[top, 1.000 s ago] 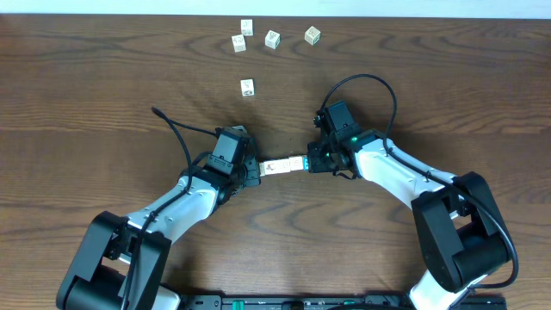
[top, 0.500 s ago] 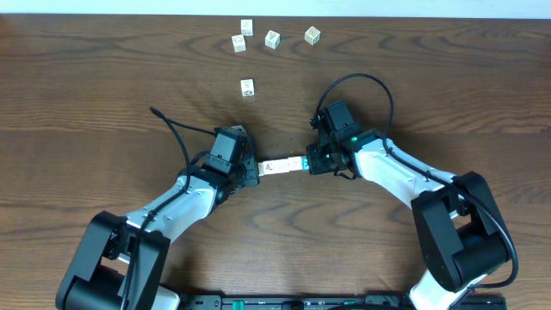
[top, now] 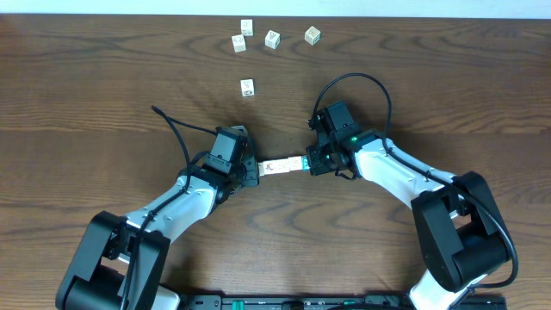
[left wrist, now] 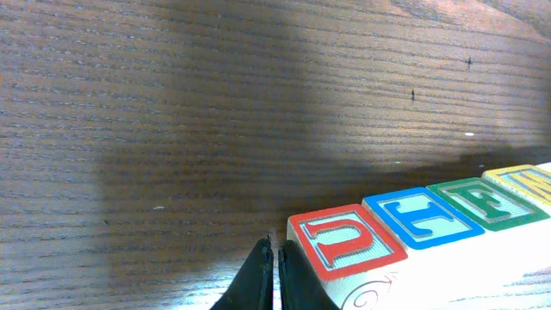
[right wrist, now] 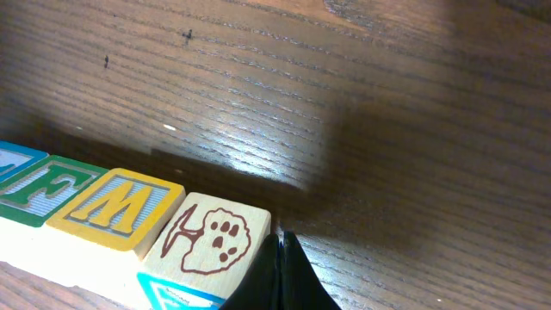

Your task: Lift 5 blocks

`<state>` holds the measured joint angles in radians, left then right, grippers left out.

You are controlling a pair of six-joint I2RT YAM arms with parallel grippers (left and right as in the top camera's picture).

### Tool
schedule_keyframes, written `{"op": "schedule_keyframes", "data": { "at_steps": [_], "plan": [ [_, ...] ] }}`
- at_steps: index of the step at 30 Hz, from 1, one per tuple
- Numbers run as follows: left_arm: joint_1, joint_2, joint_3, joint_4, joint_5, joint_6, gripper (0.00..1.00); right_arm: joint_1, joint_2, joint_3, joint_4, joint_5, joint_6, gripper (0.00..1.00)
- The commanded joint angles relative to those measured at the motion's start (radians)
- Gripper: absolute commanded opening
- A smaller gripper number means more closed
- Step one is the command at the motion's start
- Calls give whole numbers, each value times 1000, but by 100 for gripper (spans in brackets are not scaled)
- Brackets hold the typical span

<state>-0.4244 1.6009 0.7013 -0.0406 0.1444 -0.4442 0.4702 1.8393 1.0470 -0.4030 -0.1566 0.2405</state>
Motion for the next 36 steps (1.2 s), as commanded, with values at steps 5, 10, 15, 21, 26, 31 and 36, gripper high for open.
{"op": "schedule_keyframes", "data": {
  "at_steps": [5,10,15,21,26,31,36],
  "plan": [
    [-40,-11,46,-11,119,9,7,58,8,34,-11,-233,14,1],
    [-31,-11,46,-26,104,10,7,59,8,34,-25,-233,17,1],
    [-29,-11,46,-26,90,10,7,59,8,34,-43,-231,16,1],
    [-29,-11,46,-26,89,10,7,59,8,34,-97,-160,16,2],
    [-29,-11,46,-27,90,10,7,59,8,34,-105,-129,13,9],
    [-29,-11,46,-34,90,10,8,59,8,34,-105,-111,14,10],
    [-29,-11,46,-35,89,10,12,59,8,34,-107,-93,17,11]
  ]
}}
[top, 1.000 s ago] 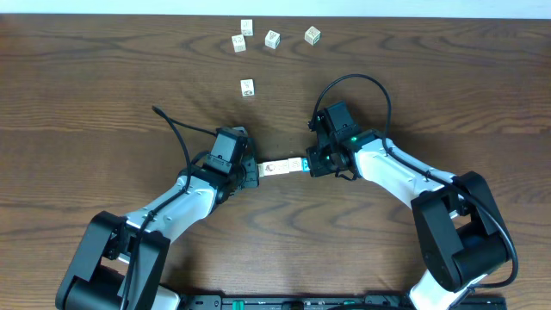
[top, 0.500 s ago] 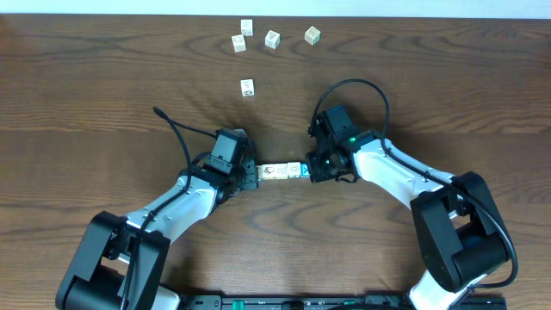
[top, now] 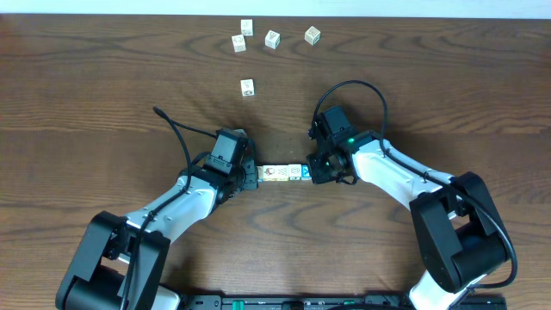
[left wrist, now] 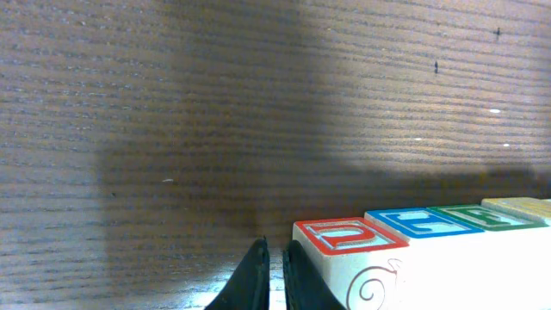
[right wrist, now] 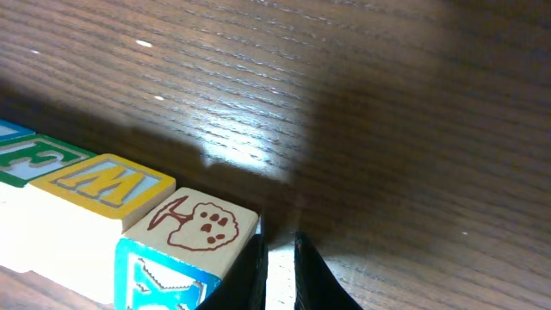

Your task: Lift 5 blocks

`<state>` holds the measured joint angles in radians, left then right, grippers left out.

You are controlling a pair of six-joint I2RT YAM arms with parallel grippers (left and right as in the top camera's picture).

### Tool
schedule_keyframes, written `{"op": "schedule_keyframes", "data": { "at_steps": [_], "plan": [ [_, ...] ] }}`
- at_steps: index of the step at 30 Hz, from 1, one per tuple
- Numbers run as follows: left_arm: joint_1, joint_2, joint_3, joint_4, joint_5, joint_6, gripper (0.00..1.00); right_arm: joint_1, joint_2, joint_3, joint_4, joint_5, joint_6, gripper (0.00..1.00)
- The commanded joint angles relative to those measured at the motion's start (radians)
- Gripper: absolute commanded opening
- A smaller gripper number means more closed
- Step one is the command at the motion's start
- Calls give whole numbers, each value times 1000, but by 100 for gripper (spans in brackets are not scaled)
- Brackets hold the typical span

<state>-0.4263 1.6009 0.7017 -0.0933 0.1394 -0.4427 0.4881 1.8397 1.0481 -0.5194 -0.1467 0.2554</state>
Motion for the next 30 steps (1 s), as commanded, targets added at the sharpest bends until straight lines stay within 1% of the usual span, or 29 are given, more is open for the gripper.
{"op": "schedule_keyframes", "data": {
  "at_steps": [1,7,8,10,15,20,30],
  "plan": [
    [-27,-11,45,18,94,8,13,40,8,32,10,-103,2,11],
    [-27,-11,45,1,76,8,13,27,8,32,4,-97,2,11],
    [-27,-11,45,-7,67,8,12,23,8,32,0,-97,2,9],
    [-27,-11,45,-19,50,8,12,18,8,32,-6,-97,2,1],
    [-27,-11,45,-26,48,8,11,14,8,32,-14,-96,2,1],
    [-27,-11,45,-36,15,8,11,14,8,32,-23,-89,2,2],
    [-27,-11,45,-86,-47,8,14,13,8,32,-24,-69,2,1]
  ]
}}
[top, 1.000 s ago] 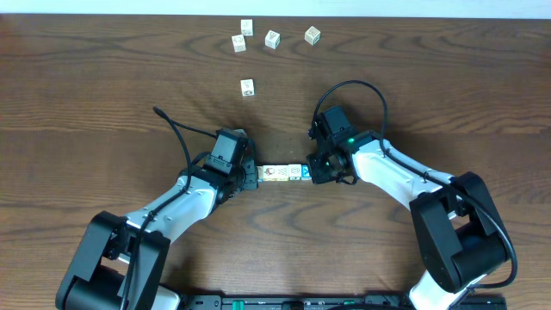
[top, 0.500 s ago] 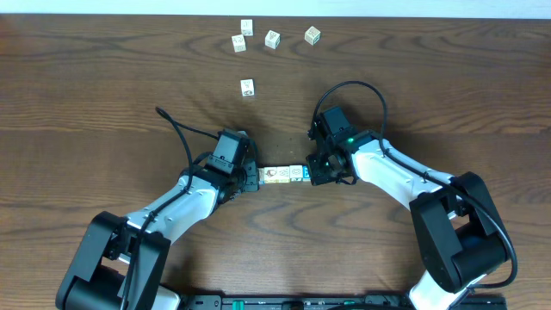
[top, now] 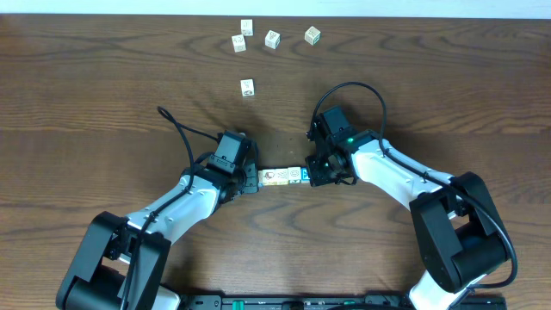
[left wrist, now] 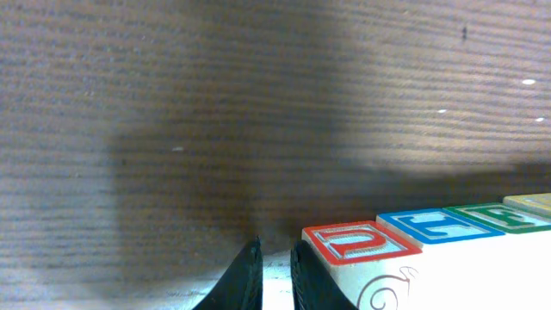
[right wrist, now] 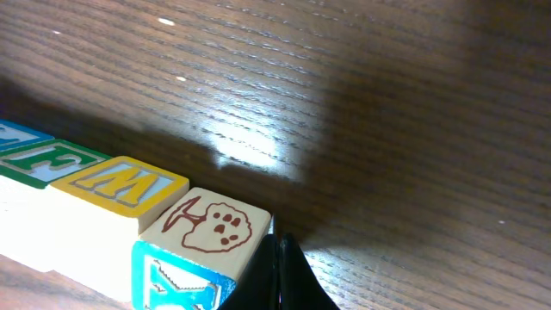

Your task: Lift 5 blocks

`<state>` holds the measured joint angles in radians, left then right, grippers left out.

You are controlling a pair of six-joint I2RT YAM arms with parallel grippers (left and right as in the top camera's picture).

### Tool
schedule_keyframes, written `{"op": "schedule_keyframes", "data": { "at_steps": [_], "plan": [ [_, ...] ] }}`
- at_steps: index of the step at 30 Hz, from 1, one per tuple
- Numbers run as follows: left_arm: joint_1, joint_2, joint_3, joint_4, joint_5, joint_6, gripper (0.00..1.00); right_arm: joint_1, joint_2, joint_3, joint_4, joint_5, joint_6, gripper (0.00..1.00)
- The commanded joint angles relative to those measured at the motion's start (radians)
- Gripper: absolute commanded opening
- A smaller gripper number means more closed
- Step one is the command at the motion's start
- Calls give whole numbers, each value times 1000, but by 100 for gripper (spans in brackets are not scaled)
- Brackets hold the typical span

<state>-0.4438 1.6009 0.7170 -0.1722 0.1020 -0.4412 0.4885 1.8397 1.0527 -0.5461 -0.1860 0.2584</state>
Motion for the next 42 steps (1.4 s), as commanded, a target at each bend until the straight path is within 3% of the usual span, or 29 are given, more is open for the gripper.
{"op": "schedule_keyframes", "data": {
  "at_steps": [1,18,25,38,42],
  "plan": [
    [-10,-11,30,-7,-10,6,14,13,8,28,0,-16,-1,2],
    [-10,-11,30,-7,-10,6,15,12,8,28,-33,89,26,2],
    [-10,-11,30,-10,-16,6,15,-29,6,28,-49,223,85,1],
    [38,-11,30,-14,-169,6,15,-160,4,28,-103,219,85,1],
    [82,-26,34,-31,-366,6,14,-161,4,28,-104,221,80,1]
  ]
}}
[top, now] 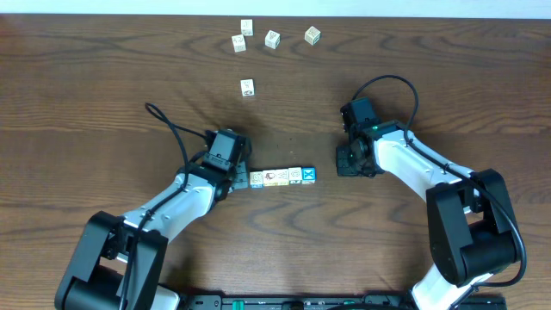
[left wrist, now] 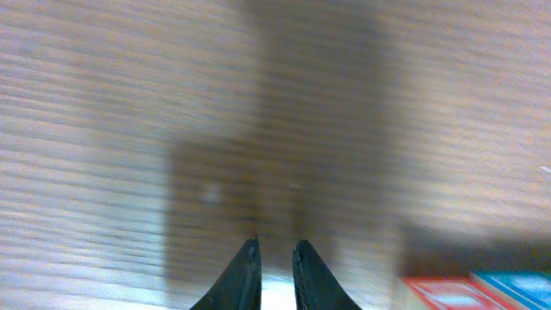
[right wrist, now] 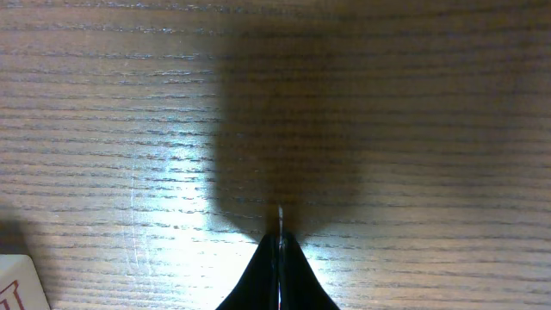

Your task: Lift 5 blocks

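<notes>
A row of several letter blocks (top: 282, 176) lies end to end on the wooden table (top: 103, 95) in the overhead view. My left gripper (top: 244, 177) sits close by the row's left end; its jaws stand a little apart with nothing between them. The left wrist view is blurred and shows my left gripper (left wrist: 275, 250) with the red block (left wrist: 448, 293) at the lower right. My right gripper (top: 343, 168) is shut and stands clear of the row's right end. In the right wrist view my right gripper (right wrist: 280, 234) rests over bare wood, a block corner (right wrist: 17, 288) at the lower left.
Loose blocks lie at the back: one (top: 247, 86) nearer the middle, and others (top: 238, 41), (top: 272, 39), (top: 312, 35) near the far edge. Both arms' cables loop above the table.
My right gripper has moved right, off the row's right end, leaving a gap. The row now reaches further right and lies straight. My left gripper has shifted slightly left.
The row was pinched end to end between my two shut grippers, slightly slanted. Then it sat straighter between them, still pressed from both sides. Now the right gripper is away from it and the row lies on the table beside the left gripper.
</notes>
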`<state>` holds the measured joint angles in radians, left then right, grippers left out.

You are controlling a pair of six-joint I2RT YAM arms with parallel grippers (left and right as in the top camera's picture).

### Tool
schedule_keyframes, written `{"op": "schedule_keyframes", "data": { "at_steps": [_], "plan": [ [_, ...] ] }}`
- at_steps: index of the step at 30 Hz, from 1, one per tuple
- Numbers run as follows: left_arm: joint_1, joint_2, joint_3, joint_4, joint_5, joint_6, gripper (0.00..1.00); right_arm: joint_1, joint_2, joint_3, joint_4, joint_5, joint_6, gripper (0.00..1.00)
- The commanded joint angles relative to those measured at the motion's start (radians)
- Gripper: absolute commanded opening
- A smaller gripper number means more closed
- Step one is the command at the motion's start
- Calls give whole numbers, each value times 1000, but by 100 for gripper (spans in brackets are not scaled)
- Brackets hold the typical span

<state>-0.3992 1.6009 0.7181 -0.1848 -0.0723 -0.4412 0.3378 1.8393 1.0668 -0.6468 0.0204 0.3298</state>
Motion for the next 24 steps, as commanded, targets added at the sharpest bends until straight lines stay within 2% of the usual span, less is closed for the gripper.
{"op": "schedule_keyframes", "data": {
  "at_steps": [1,3,5,9,10,11,15,17,19,22,24],
  "plan": [
    [51,-39,37,-31,-230,7,14,-12,5,14,1,16,5,1],
    [79,-87,56,-67,-284,21,14,-20,3,14,17,28,2,1],
    [109,-168,77,-92,-299,90,14,-32,-4,16,39,36,-2,1],
    [156,-397,99,-95,-403,177,17,-78,-45,32,87,35,-48,1],
    [165,-469,100,-94,-432,187,17,-94,-63,36,101,35,-61,3],
    [172,-532,100,-95,-451,187,22,-108,-78,40,114,35,-71,5],
    [182,-798,100,-112,-460,252,30,-167,-163,48,188,35,-129,15],
    [182,-913,100,-126,-460,273,33,-189,-214,48,233,35,-162,24],
    [182,-1012,100,-140,-460,273,36,-205,-271,48,279,35,-193,36],
    [182,-1128,100,-175,-460,273,40,-222,-354,48,346,48,-238,61],
    [182,-1193,100,-216,-460,273,48,-229,-407,48,377,117,-238,82]
  ]
}}
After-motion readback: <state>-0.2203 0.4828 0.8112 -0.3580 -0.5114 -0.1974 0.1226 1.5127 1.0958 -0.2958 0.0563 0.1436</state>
